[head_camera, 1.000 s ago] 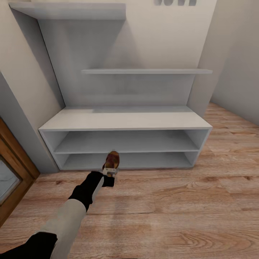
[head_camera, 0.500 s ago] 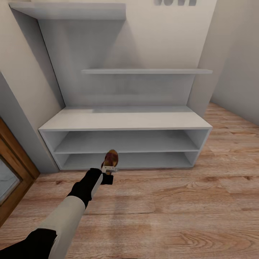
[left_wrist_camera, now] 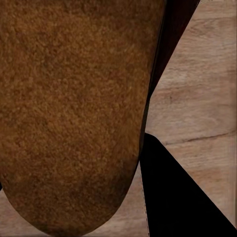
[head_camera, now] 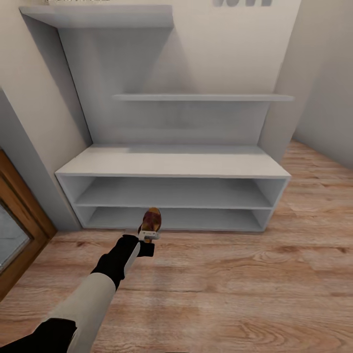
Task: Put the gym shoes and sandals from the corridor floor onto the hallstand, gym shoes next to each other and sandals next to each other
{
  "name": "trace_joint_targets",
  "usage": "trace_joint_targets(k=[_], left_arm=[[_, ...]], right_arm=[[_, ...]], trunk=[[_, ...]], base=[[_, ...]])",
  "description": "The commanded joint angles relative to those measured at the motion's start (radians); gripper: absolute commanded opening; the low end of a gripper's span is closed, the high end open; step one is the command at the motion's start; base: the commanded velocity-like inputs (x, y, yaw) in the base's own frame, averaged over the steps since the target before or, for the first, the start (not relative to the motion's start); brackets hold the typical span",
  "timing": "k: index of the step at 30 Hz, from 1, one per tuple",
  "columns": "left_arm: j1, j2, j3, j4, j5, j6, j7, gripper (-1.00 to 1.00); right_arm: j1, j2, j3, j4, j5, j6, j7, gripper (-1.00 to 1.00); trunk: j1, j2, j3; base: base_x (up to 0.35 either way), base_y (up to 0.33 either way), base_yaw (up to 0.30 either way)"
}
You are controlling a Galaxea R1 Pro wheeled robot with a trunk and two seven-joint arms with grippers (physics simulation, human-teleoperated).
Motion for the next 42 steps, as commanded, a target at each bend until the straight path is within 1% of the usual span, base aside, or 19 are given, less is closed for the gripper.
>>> trace_joint_targets(k=[1,5,25,30,32,33,34,35,36,38,39,41,42], left_arm=[[-0.001,0.000,-0.001,-0.001,-0.007,0.005,-0.005,-1.00],[-0.001,0.000,-0.001,-0.001,-0.007,0.005,-0.006,-1.00],[0.000,-0.002,-0.001,-0.001,-0.006,0.005,-0.006,-1.00],[0.000,-0.001,-0.001,-0.001,-0.006,0.004,-0.006,-1.00],[0.000,-0.001,-0.001,-0.001,-0.006,-0.007,-0.006,-1.00],[0.000,0.000,-0.001,-0.001,-0.007,-0.029,-0.006,-1.00],[0.001,0.003,0.001,0.000,-0.007,-0.088,-0.006,-1.00],[0.003,0.008,0.001,0.012,-0.007,-0.162,-0.005,-1.00],[0.003,0.010,0.001,0.019,-0.008,-0.186,-0.005,-1.00],[0.003,0.013,0.001,0.060,-0.010,-0.265,-0.005,-1.00],[0.004,0.014,0.001,0.090,-0.011,-0.329,-0.004,-1.00],[0.004,0.015,0.001,0.106,-0.011,-0.382,-0.004,-1.00],[0.004,0.015,0.002,0.119,-0.010,-0.434,-0.003,-1.00]], right_arm=[[-0.001,0.000,-0.002,-0.001,0.008,0.004,0.007,-1.00],[-0.001,0.000,-0.003,-0.001,0.008,0.004,0.007,-1.00],[-0.001,0.000,-0.005,-0.002,0.008,0.004,0.005,-1.00],[-0.001,0.000,-0.003,-0.002,0.008,0.004,0.005,-1.00],[-0.001,0.000,-0.003,-0.002,0.008,0.004,0.005,-1.00],[-0.001,0.000,-0.003,-0.002,0.008,0.004,0.005,-1.00],[-0.001,0.000,-0.004,-0.002,0.008,0.003,0.004,-1.00],[-0.001,0.000,-0.004,-0.002,0.008,0.003,0.005,-1.00],[-0.001,0.001,-0.004,-0.002,0.008,0.003,0.005,-1.00],[-0.001,0.001,-0.004,-0.002,0.009,0.002,0.006,-1.00],[-0.001,0.001,-0.004,-0.002,0.009,0.003,0.007,-1.00],[-0.001,0.001,-0.004,-0.002,0.009,0.003,0.008,-1.00],[-0.001,0.001,-0.004,-0.002,0.009,0.003,0.008,-1.00]], trunk=[[0.000,0.000,-0.001],[0.000,0.000,-0.001],[0.000,0.000,-0.001],[0.000,0.000,-0.001],[0.000,0.000,-0.001],[0.000,0.000,-0.001],[0.000,0.000,-0.001],[0.000,0.000,-0.001],[0.000,0.000,-0.001],[0.000,0.000,-0.001],[0.000,0.000,-0.001],[0.000,0.000,-0.001],[0.000,0.000,-0.001]], base=[[0.000,-0.283,0.279],[0.000,-0.285,0.169],[0.000,-0.284,0.004],[0.000,-0.075,0.000],[0.000,-0.016,0.000],[0.000,-0.008,0.000],[0.000,-0.004,0.000],[0.000,-0.002,0.000],[0.000,-0.002,0.000],[0.000,-0.001,0.000],[0.000,0.000,0.000],[0.000,0.000,0.000],[0.000,0.000,0.000]])
